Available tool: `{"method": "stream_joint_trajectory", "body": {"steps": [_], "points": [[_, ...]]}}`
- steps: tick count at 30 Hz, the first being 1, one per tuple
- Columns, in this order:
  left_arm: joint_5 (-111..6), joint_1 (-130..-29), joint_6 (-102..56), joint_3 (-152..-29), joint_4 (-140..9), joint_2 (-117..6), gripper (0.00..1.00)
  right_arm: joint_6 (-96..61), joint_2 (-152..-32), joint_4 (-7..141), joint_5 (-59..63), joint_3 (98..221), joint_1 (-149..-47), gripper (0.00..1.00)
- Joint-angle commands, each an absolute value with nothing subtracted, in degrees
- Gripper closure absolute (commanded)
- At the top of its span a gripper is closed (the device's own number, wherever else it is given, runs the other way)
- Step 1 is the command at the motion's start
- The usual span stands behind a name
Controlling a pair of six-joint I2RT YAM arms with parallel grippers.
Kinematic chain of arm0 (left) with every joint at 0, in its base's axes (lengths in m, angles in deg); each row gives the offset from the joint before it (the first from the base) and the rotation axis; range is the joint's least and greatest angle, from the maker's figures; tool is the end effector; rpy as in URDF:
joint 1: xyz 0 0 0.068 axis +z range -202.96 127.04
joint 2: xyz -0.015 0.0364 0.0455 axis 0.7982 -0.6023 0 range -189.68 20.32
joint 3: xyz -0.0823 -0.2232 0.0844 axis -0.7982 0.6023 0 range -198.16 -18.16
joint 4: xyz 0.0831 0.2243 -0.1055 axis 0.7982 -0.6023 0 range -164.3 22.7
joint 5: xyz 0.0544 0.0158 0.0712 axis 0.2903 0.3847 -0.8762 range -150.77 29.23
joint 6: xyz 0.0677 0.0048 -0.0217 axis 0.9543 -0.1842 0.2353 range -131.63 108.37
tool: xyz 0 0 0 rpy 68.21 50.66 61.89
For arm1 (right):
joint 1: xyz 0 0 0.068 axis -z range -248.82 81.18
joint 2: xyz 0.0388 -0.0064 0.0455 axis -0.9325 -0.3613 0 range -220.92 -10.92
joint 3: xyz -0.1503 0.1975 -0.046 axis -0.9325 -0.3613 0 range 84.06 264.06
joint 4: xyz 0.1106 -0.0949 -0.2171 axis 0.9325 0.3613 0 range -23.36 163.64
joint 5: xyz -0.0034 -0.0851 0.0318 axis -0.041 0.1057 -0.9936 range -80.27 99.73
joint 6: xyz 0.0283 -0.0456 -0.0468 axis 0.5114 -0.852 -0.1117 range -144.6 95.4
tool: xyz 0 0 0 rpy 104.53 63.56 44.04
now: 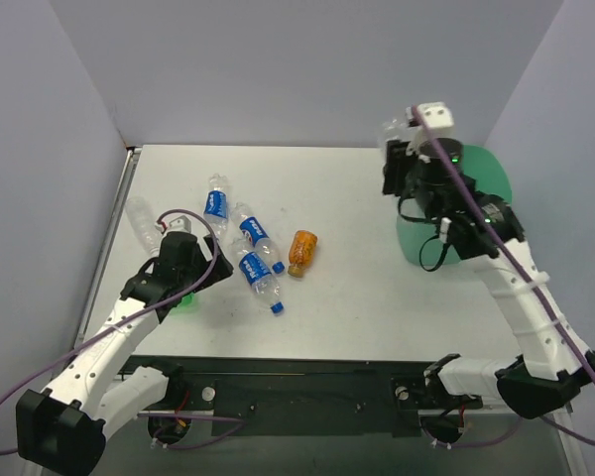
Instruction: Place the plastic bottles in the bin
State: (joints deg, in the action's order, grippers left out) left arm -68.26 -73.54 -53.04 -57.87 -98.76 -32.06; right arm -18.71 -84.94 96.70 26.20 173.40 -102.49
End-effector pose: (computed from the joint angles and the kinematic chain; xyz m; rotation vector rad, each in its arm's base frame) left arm 0.2076 -0.0698 0.2186 -0.4918 2.3135 -0.3826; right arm 0.2584 0.1522 0.4363 -0.2388 1.8075 0.2259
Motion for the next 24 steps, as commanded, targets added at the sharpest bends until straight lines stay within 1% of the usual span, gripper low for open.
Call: {"method": "stream_joint_trajectory", "body": {"steps": [1, 4, 6, 11, 13, 15, 16, 18, 21, 24], "points": [[-67.28, -73.79, -52.67, -61.58, -98.41, -33.99, 0.03, -18.63, -82.9, 93.11, 28.28, 178.53, -94.32, 0.58], [-66.66, -73.79, -53.11, -61.41, -98.68, -33.64, 0.03, -17.13, -84.3, 90.98, 25.21, 181.26, -86.34, 0.57], [-66.31, -73.71, -53.55, -61.23, -98.85, -33.21, 0.03, -16.86, -85.79, 89.93, 24.76, 182.76, -83.17, 0.57], [-67.01, -73.79, -53.64, -61.93, -100.08, -32.5, 0.03, -16.86, -89.92, 86.76, 25.99, 182.15, -77.7, 0.57], [-67.71, -73.71, -53.73, -62.19, -100.52, -32.06, 0.03, -16.69, -91.33, 86.07, 26.43, 180.49, -76.21, 0.55], [-68.33, -73.7, -53.64, -62.46, -100.87, -31.45, 0.03, -16.34, -91.51, 85.1, 26.78, 178.2, -75.33, 0.43], [-68.77, -73.7, -53.64, -62.37, -100.7, -31.01, 0.03, -15.99, -91.51, 85.18, 26.7, 177.85, -74.98, 0.3], [-69.73, -73.7, -53.64, -62.37, -100.61, -30.39, 0.03, -15.9, -91.25, 86.4, 25.82, 177.66, -74.8, 0.19], [-71.49, -73.62, -53.29, -63.16, -101.14, -30.39, 0.03, -15.37, -89.24, 87.9, 24.24, 178.19, -74.8, 0.12], [-72.55, -73.53, -52.24, -64.04, -101.67, -31.18, 0.03, -13.36, -86.33, 89.13, 20.12, 176.88, -75.24, 0.11]]}}
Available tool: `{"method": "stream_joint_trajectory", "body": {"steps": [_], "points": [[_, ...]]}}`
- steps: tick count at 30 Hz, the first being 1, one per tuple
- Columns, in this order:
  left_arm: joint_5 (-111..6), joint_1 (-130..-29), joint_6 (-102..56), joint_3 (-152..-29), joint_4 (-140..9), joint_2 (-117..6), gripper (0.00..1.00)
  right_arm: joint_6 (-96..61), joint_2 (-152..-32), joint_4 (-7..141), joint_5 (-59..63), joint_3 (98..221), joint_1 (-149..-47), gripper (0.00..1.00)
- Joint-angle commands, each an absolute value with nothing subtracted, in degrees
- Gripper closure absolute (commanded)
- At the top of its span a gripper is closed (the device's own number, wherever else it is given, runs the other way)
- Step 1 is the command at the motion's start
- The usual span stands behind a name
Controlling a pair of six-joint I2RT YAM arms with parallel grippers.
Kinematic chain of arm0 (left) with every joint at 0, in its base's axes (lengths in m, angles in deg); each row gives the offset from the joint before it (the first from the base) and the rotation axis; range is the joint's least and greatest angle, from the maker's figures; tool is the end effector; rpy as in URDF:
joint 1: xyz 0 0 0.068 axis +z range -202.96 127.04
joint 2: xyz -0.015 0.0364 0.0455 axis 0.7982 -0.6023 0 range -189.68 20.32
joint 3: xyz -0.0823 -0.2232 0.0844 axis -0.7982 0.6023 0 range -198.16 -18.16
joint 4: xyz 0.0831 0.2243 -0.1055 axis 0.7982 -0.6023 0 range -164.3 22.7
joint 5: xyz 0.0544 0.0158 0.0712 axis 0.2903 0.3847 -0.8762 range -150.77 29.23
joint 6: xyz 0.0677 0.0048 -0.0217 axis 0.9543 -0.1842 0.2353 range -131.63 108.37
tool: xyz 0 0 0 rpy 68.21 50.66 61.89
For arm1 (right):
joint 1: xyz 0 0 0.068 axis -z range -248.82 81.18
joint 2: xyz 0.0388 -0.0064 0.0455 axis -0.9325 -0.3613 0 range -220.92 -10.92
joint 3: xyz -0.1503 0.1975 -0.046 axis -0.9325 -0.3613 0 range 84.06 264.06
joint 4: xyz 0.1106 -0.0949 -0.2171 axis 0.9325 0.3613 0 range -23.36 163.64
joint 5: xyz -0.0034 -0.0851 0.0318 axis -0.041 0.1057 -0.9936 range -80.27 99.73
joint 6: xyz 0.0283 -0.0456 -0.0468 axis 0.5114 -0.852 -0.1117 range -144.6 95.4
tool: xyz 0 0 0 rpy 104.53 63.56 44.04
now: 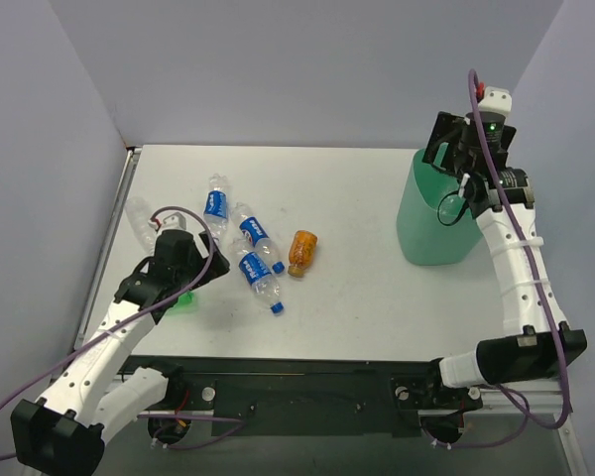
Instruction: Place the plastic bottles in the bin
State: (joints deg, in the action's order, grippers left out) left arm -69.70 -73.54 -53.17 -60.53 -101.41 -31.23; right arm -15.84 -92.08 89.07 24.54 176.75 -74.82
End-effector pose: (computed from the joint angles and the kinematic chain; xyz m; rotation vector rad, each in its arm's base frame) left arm 0.2059 -0.0676 0.2334 -0.5037 2.2889 -0.3652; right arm 0.3387 0.0206 0.4364 0.2292 1.7399 -0.0398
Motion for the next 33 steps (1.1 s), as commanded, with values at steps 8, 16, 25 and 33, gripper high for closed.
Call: {"method": "stream_joint_trajectory", "body": {"steps": [8, 16, 25, 33], "points": [[-72.99, -73.26, -50.57, -65.62, -102.98, -34.87, 0.03, -8.18, -79.82, 91.07, 16.41, 164.6, -92.45, 0.11], [-76.59, -73.0, -51.09, -66.76, -105.96, -35.4, 0.03, 5.8, -87.54, 80.89, 13.34, 150.97, -106.25, 0.11], [-74.66, -72.47, -49.43, -68.97, -110.98, -37.69, 0.03, 15.74, -103.19, 65.52, 10.26, 148.49, -108.64, 0.11], [-73.61, -72.3, -49.16, -67.74, -111.16, -36.1, 0.03, 19.7, -115.67, 62.87, 12.11, 153.58, -108.46, 0.17]]}}
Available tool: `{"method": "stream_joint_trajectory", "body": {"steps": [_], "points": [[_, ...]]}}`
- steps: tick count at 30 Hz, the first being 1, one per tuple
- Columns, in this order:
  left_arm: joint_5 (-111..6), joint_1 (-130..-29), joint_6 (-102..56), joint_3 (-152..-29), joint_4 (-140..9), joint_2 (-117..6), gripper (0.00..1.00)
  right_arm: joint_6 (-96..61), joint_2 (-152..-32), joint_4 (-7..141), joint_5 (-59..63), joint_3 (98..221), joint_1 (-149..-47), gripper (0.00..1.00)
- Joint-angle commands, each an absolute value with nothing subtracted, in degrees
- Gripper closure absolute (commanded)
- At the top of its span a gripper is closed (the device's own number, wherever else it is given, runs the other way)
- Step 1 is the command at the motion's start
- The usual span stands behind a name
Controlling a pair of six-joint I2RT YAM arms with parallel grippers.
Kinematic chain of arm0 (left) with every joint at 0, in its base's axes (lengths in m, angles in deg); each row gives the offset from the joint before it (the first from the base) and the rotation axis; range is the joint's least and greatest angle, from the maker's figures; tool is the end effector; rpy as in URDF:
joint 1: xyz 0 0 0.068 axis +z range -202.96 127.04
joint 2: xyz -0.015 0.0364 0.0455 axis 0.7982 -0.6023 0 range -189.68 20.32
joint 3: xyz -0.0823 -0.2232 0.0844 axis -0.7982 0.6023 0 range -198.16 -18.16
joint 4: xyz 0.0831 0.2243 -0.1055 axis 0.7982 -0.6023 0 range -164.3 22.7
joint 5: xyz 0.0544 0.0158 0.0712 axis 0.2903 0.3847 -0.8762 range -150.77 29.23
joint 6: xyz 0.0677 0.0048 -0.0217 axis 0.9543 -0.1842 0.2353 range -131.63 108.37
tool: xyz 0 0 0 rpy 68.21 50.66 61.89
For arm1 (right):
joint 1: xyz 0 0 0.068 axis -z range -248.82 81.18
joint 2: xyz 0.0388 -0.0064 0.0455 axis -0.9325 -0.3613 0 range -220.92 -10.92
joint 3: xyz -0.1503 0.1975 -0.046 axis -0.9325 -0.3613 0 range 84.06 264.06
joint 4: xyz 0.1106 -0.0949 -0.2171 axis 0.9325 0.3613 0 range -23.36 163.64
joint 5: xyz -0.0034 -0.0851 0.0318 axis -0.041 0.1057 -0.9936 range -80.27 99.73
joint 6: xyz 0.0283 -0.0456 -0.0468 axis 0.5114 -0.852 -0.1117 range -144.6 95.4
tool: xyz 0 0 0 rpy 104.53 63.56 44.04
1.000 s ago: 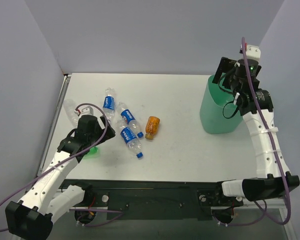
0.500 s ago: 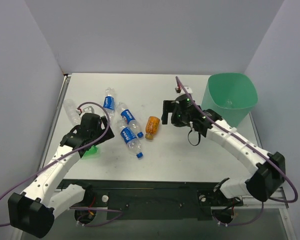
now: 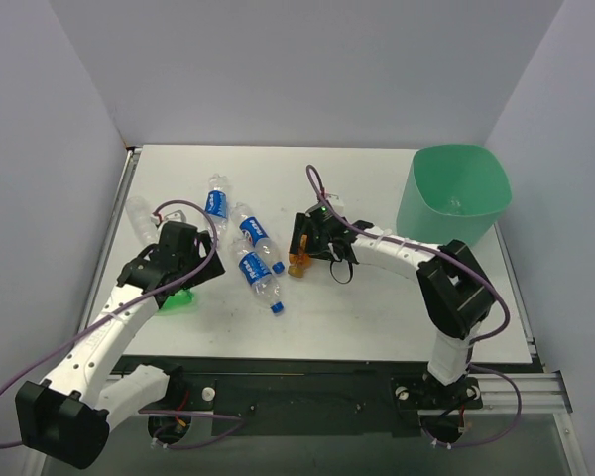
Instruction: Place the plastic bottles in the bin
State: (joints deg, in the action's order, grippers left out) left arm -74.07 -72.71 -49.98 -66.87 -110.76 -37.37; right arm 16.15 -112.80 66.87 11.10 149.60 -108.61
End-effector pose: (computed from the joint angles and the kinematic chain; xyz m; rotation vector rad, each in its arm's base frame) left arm 0.2131 -0.0621 0.2358 -0.4930 2.4083 -0.1553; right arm 0.3154 0.2609 0.1752 0.0333 2.3137 0.7316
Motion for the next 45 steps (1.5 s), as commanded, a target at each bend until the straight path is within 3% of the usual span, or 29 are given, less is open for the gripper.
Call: {"method": "stream_joint_trajectory", "body": {"steps": [1, 4, 8, 9, 10, 12, 15, 23, 32, 35, 37, 41, 45], "points": [[-73.69, -72.21, -49.07, -67.73, -111.25, -35.93, 0.03, 19.7, -117.68, 62.77, 11.67, 154.28, -108.46, 0.21], [-74.31, -72.12, -48.9, -67.56, -111.51, -35.75, 0.03, 19.17, -121.91, 63.03, 10.26, 158.05, -108.29, 0.28], [-74.48, -72.03, -48.63, -67.21, -111.6, -35.31, 0.03, 18.38, -121.15, 63.73, 8.32, 158.86, -107.76, 0.52], [-74.48, -71.95, -48.54, -67.21, -111.69, -35.4, 0.03, 16.99, -120.09, 64.43, 9.37, 158.16, -107.76, 0.63], [-74.48, -71.95, -48.37, -67.21, -111.77, -35.31, 0.03, 16.28, -117.29, 65.31, 9.55, 157.98, -107.58, 0.69], [-74.4, -71.86, -48.19, -67.38, -111.77, -35.22, 0.03, 13.47, -112.47, 68.46, 12.19, 157.37, -106.88, 0.74], [-73.87, -71.68, -47.93, -67.73, -111.77, -35.49, 0.03, 8.39, -104.98, 74.08, 15.26, 157.1, -105.48, 0.74], [-71.06, -71.24, -47.49, -68.43, -110.89, -37.95, 0.03, -1.3, -80.81, 83.94, 23.7, 159.73, -90.74, 0.71], [-69.56, -71.16, -46.43, -70.11, -113.53, -41.46, 0.03, -3.77, -81.05, 87.29, 20.89, 166.15, -70.06, 0.64], [-69.21, -71.16, -46.52, -69.67, -113.53, -41.11, 0.03, -3.77, -83.24, 88.34, 22.48, 167.82, -69.09, 0.36], [-69.3, -71.16, -46.7, -69.58, -113.62, -40.85, 0.03, -3.68, -83.43, 89.14, 21.95, 168.61, -69.0, 0.27], [-71.66, -71.24, -47.14, -70.02, -114.76, -40.85, 0.03, -4.11, -79.84, 88.0, 22.12, 166.6, -70.57, 0.21], [-74.65, -71.24, -47.31, -71.34, -118.01, -41.11, 0.03, -8.68, -75.88, 87.99, 28.28, 166.07, -81.99, 0.2]]}}
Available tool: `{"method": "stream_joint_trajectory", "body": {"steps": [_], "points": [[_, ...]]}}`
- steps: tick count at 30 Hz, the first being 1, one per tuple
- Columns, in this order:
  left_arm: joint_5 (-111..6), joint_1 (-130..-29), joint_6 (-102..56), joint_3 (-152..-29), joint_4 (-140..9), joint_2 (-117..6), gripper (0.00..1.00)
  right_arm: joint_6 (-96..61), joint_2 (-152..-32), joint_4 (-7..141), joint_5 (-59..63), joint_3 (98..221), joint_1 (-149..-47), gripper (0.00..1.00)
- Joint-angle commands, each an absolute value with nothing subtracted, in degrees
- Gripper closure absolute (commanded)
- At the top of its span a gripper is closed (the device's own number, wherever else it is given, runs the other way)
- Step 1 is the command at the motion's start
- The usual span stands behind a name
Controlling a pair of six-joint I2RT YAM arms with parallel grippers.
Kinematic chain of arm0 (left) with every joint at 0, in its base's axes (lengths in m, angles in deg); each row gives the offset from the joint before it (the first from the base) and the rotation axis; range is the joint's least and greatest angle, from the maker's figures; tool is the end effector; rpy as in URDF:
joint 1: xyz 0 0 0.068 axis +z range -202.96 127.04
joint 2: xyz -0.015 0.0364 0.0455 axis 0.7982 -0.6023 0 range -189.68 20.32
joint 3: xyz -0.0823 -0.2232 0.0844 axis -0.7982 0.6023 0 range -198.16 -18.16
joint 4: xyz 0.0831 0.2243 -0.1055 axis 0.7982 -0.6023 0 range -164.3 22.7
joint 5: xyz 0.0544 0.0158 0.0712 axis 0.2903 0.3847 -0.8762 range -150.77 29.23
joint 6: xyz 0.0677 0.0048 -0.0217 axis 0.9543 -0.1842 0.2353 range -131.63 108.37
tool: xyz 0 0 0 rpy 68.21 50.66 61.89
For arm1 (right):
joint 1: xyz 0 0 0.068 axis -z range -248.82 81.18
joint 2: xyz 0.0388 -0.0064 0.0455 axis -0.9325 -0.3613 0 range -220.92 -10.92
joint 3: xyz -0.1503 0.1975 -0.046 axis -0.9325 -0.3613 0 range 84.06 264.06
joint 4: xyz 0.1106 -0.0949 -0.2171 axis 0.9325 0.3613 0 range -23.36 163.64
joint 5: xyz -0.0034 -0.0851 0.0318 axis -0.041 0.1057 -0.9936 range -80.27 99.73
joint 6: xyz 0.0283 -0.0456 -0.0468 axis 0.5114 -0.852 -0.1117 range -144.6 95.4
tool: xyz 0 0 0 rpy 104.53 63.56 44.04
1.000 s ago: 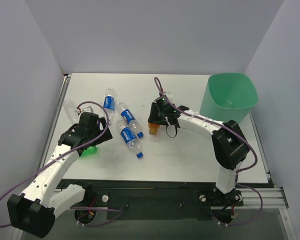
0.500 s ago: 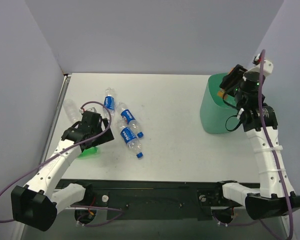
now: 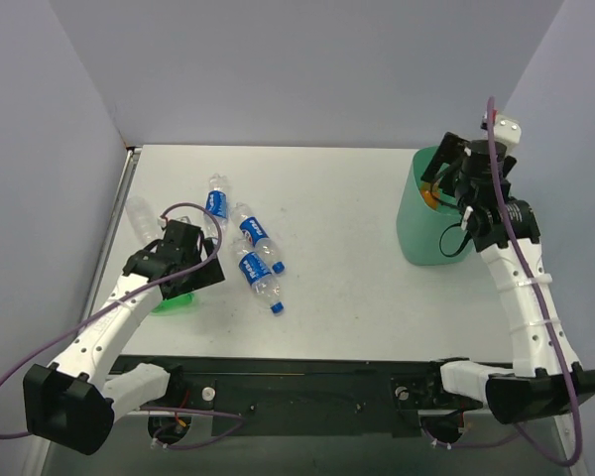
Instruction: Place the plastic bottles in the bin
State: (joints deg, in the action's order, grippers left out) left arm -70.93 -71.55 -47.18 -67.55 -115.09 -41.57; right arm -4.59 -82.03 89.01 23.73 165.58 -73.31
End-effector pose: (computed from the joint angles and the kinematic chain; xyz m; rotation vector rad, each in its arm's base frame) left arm 0.2148 -0.0613 0.2188 -0.4439 2.5621 -0.1081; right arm 0.2997 0.0093 0.4193 0.4124 1.7257 0.0917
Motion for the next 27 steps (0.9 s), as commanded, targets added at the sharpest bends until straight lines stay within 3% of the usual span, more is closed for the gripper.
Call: {"method": "stream_joint_trajectory", "body": {"steps": [1, 8, 14, 20, 23, 27], "points": [[-75.09, -71.16, -47.49, -71.51, -118.45, -41.11, 0.03, -8.34, -75.69, 88.08, 27.23, 165.8, -85.57, 0.2], [-81.69, -71.24, -48.81, -75.02, -123.81, -41.2, 0.03, -3.69, -81.39, 84.4, 26.79, 155.98, -110.7, 0.2], [-80.99, -70.02, -49.77, -77.92, -125.57, -39.0, 0.03, 2.56, -93.34, 75.79, 18.26, 151.82, -123.64, 0.2], [-78.44, -66.68, -49.43, -78.37, -125.4, -36.37, 0.03, 1.07, -106.09, 78.15, 19.22, 159.55, -124.28, 0.2], [-77.04, -65.62, -48.63, -77.76, -125.22, -36.19, 0.03, -1.03, -112.84, 80.16, 18.0, 166.3, -122.61, 0.26], [-76.24, -65.35, -48.19, -77.32, -125.49, -35.75, 0.03, -2.01, -121.29, 84.11, 16.06, 176.14, -119.1, 0.26]]}}
